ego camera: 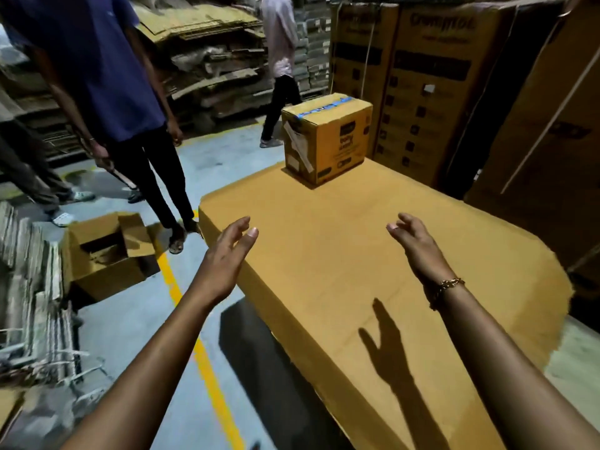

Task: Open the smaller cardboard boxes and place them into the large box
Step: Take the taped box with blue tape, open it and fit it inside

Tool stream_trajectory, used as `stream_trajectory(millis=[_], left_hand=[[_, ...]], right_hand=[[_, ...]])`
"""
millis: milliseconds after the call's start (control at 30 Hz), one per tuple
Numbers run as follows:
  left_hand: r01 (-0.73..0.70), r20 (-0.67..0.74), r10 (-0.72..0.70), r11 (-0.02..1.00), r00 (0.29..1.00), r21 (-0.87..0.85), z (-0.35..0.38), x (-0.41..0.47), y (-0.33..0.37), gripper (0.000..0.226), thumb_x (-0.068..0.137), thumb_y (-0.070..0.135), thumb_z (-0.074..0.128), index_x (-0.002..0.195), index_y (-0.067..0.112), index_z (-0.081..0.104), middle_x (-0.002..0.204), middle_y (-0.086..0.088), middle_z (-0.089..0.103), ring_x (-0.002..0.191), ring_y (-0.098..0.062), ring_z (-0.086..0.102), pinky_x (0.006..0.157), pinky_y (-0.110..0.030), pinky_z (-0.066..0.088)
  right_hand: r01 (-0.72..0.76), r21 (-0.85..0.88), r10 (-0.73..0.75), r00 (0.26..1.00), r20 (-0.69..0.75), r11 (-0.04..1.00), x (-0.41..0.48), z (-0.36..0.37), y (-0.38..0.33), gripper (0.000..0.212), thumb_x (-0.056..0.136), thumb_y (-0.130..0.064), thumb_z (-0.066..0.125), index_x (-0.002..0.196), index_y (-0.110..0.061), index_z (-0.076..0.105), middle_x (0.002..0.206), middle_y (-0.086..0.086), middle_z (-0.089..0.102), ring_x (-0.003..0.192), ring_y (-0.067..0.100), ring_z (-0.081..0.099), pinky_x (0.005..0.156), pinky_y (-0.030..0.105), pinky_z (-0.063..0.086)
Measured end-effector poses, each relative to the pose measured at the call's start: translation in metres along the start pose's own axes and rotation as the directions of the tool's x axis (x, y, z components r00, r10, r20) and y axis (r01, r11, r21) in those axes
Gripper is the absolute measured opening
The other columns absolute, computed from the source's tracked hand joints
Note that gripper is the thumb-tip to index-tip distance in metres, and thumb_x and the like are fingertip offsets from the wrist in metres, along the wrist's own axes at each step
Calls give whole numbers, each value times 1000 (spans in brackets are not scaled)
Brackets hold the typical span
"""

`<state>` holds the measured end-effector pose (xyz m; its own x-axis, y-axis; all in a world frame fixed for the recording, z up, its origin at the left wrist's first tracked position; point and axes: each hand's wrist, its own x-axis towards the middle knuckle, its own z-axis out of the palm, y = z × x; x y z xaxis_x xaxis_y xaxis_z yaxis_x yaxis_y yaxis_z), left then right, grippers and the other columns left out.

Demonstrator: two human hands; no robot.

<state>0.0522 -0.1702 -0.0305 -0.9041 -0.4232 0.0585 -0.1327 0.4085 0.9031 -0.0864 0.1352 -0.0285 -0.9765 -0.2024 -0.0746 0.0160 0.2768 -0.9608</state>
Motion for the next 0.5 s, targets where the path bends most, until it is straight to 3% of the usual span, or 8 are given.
stream_trajectory(millis=[167, 300, 400, 500], left_hand=[[-6, 82, 8, 1000, 997, -20, -31, 104, -29, 66, 91, 69, 43, 149, 38, 43, 153, 14, 43, 136, -4, 40, 105, -32, 31], [-31, 145, 34, 999, 989, -17, -56, 190, -53, 56, 100, 58, 47, 150, 34, 40, 141, 14, 48, 127, -5, 44, 103, -30, 32], [-35, 219, 36, 999, 975, -6, -72, 252, -66, 58, 98, 62, 45, 150, 37, 39, 134, 17, 49, 128, -9, 48, 100, -32, 34], [-37, 295, 43, 999, 954, -26, -78, 311, -71, 72, 86, 78, 44, 148, 42, 39, 142, 13, 52, 133, -15, 50, 111, -44, 39]], right_hand=[[-39, 8, 40, 999, -18, 999, 72, 68, -13, 60, 99, -45, 55, 152, -29, 35, 158, -2, 37, 140, 19, 39, 103, 33, 32], [-53, 51, 58, 993, -102, 997, 117, 123, -22, 62, 97, -46, 57, 153, -32, 33, 154, -4, 42, 138, 19, 43, 111, 41, 36], [-71, 67, 80, 987, -141, 995, 140, 159, -30, 62, 97, -44, 58, 153, -34, 33, 152, -7, 43, 135, 16, 44, 113, 44, 36], [-97, 62, 106, 978, -178, 993, 160, 179, -37, 65, 97, -44, 58, 154, -33, 30, 152, -6, 43, 136, 17, 43, 114, 44, 36]])
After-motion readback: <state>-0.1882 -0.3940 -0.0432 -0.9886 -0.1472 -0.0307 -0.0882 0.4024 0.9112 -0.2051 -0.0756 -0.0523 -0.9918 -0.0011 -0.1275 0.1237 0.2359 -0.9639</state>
